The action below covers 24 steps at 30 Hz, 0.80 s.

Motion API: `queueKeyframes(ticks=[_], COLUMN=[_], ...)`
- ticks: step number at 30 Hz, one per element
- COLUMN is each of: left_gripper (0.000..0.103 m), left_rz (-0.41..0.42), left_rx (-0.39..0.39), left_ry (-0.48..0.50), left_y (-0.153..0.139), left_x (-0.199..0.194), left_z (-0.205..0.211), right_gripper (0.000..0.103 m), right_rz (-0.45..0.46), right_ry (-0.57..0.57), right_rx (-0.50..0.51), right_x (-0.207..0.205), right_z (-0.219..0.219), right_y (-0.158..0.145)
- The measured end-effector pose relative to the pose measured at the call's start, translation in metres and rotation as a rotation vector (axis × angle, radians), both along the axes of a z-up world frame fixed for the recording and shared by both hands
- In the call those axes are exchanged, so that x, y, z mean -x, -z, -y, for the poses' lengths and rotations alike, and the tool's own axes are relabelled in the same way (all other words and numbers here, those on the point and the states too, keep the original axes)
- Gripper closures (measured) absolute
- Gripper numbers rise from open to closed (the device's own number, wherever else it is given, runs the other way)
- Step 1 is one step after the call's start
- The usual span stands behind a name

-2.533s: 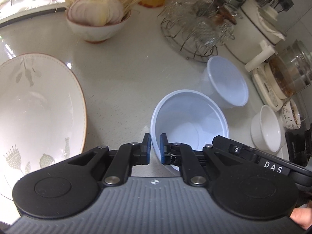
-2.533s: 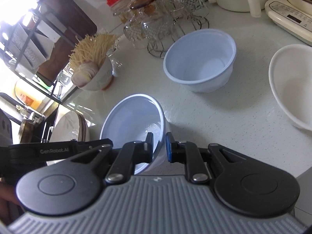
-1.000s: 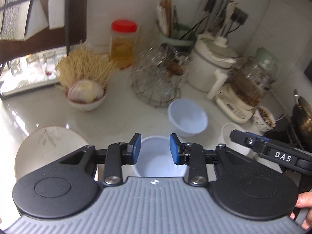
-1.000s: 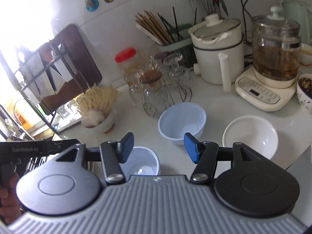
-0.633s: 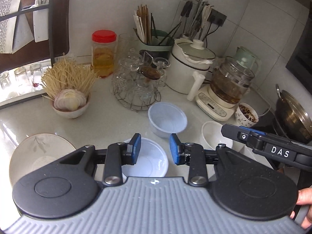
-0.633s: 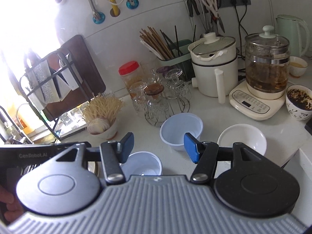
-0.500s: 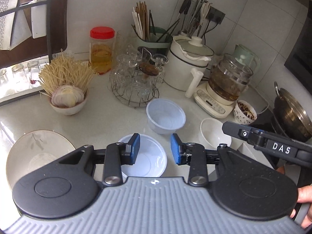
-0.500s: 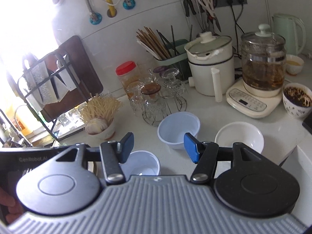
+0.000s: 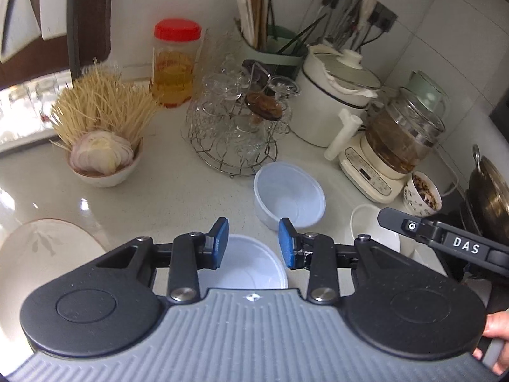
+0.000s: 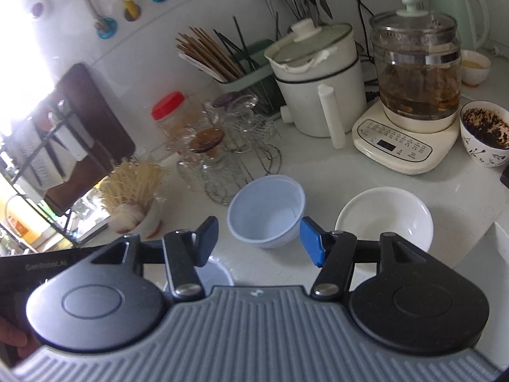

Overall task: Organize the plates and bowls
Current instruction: 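Move both grippers to the rim of the second light-blue bowl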

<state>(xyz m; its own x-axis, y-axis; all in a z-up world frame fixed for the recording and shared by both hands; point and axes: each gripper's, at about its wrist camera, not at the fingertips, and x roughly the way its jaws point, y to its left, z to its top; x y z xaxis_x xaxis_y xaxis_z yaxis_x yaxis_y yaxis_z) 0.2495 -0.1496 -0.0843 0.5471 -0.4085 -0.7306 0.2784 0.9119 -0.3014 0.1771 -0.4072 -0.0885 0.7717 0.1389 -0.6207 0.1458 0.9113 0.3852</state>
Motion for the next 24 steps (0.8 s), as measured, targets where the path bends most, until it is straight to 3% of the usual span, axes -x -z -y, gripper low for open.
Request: queueKeyframes(ticks=[14, 19, 21, 24], left_gripper=[0.063, 0.061, 0.061, 0.061], left_rz=[-0.142, -0.176, -0.179, -0.210], left_rx=[0.020, 0.043, 0.027, 0.020], left_ry=[-0.033, 0.007, 0.015, 0.009], left_y=[0.042, 0.057, 0.062, 0.074], left_x=[-0.086, -0.108, -0.113, -0.122], left_z=[0.036, 0.051, 0.060, 0.069], right_gripper=[0.044, 0.044, 0.050, 0.052], right_rz=[-0.150, -0.201, -0.225, -0.264], right_ry=[-0.042, -0.094, -0.109, -0.121], right_rx=[0.003, 0.028, 0.022, 0.018], right_x=[-0.087, -0.114, -0.123, -0.140], right_z=[0.028, 0.033, 0.033, 0.032], right_y=[0.037, 0.052, 0.058, 0.069])
